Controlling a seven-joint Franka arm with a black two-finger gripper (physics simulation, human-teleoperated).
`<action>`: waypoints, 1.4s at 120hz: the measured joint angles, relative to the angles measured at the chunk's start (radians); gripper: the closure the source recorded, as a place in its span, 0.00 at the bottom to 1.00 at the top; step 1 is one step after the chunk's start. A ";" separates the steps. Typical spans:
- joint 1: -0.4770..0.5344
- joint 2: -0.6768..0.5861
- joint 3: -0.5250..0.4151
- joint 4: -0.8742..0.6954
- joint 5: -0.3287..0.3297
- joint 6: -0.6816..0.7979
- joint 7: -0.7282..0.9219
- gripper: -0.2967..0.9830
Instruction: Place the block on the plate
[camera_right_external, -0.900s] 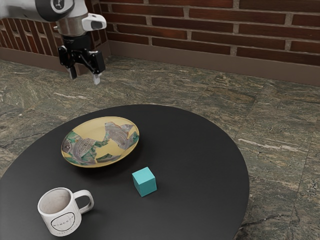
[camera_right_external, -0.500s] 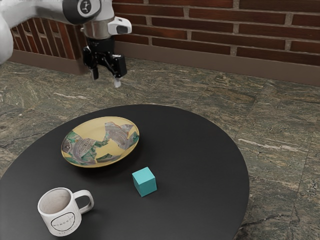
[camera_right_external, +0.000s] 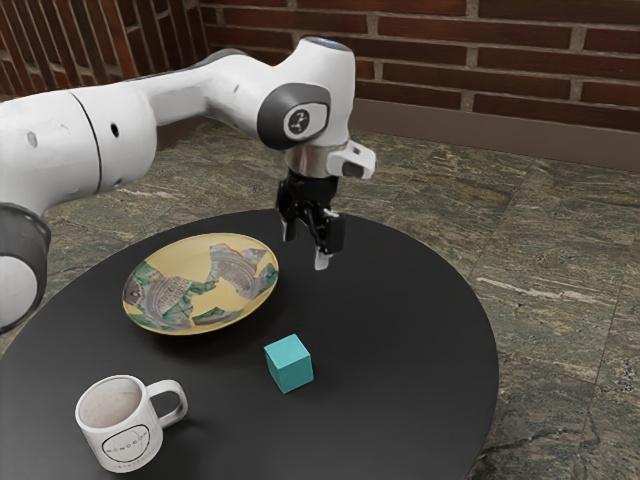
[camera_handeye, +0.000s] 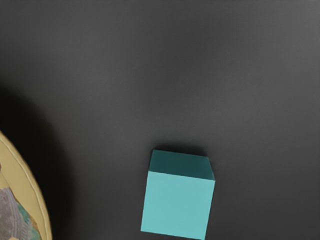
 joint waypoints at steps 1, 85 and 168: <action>-0.002 0.000 0.002 -0.006 -0.001 0.004 0.002 0.23; 0.021 -0.285 0.028 -0.578 -0.064 0.398 0.054 0.23; 0.037 -0.159 0.024 -0.638 -0.073 0.562 0.048 0.23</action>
